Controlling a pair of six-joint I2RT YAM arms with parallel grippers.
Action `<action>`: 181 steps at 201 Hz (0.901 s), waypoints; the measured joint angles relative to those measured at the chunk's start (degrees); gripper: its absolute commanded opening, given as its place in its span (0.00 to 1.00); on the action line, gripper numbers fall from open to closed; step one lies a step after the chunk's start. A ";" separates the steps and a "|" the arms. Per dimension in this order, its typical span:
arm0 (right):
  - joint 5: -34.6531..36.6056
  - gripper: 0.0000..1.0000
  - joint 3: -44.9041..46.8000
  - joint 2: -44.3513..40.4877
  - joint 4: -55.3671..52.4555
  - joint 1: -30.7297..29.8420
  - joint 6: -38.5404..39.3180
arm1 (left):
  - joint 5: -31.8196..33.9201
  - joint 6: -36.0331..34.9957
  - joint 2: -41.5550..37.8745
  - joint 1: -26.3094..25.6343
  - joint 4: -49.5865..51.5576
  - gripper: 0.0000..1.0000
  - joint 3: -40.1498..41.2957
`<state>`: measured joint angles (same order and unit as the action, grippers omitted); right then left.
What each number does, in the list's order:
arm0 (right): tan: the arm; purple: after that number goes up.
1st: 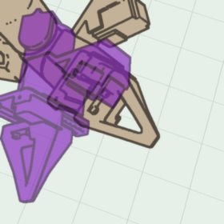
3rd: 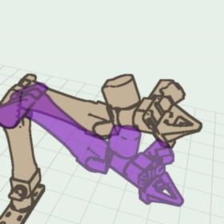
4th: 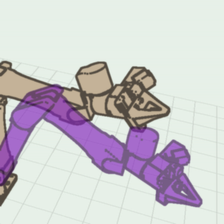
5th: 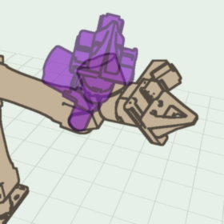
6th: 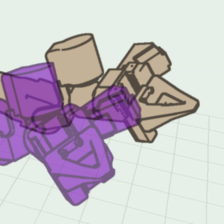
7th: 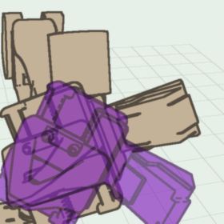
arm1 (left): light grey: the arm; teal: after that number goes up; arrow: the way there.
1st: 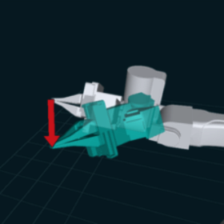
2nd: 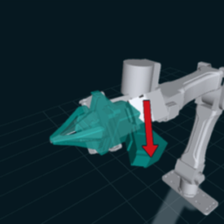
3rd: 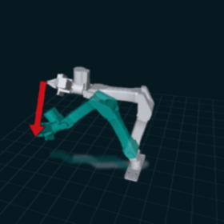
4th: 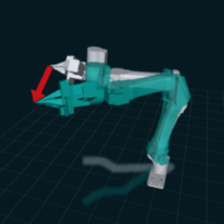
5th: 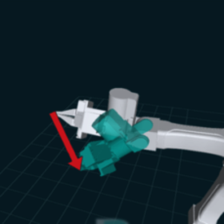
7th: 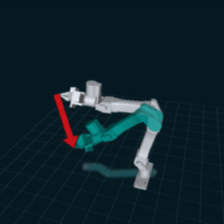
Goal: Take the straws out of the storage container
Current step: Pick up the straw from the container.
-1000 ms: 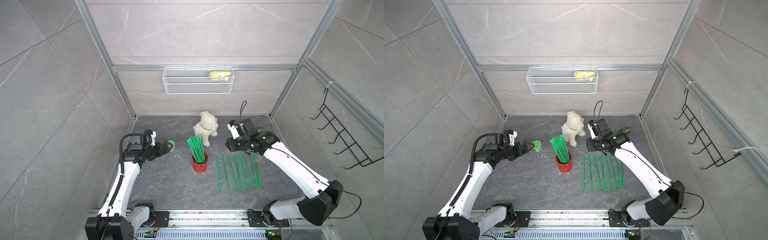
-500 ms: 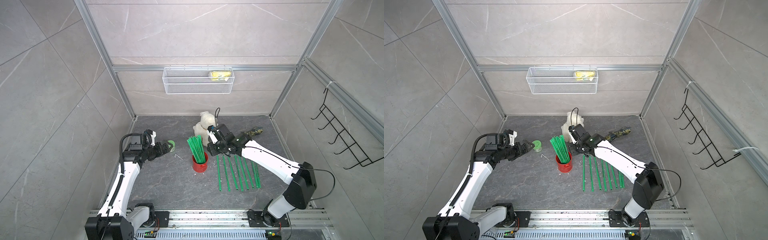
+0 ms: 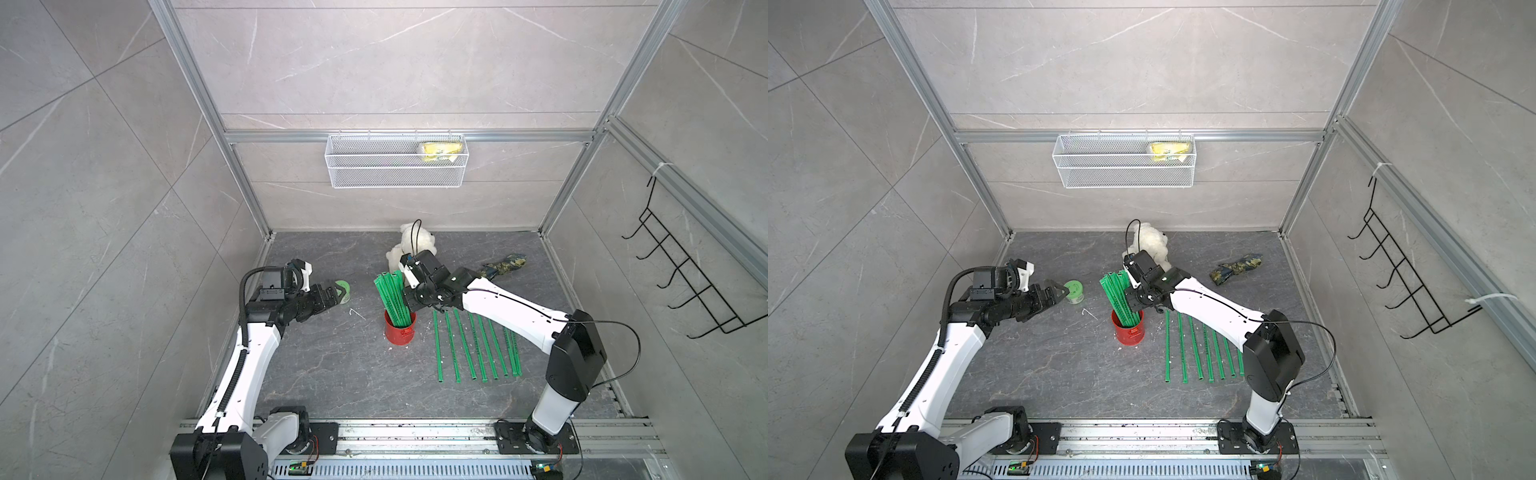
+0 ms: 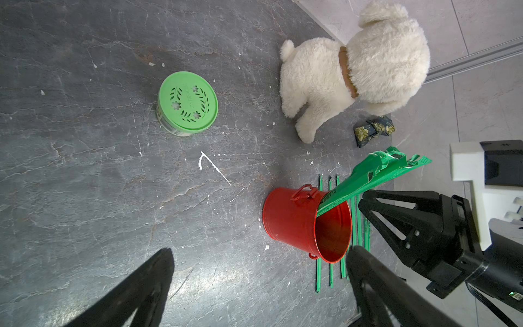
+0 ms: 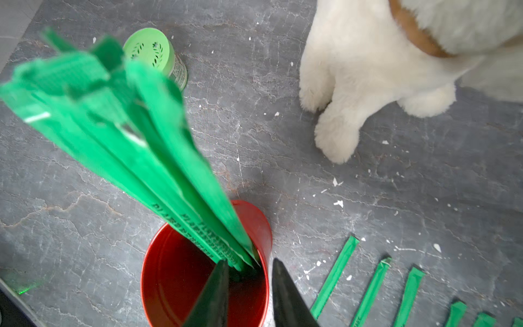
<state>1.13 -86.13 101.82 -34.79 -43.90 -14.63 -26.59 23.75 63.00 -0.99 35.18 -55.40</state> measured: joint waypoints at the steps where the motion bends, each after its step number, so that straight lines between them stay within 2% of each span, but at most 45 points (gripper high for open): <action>1: 0.00 0.29 -0.04 0.04 0.00 0.00 0.00 | 0.00 0.00 0.00 0.00 0.00 1.00 0.00; 132: 0.57 0.24 -4.02 2.86 0.76 0.00 0.02 | 0.00 0.00 0.04 0.00 0.00 1.00 0.00; 181: 0.57 0.19 -4.63 3.02 0.57 0.00 0.02 | 0.00 0.00 0.04 0.00 0.00 1.00 0.00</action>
<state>1.69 -90.76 104.84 -34.22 -43.90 -14.61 -26.59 23.75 63.05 -0.99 35.18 -55.40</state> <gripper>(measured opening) 0.192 0.995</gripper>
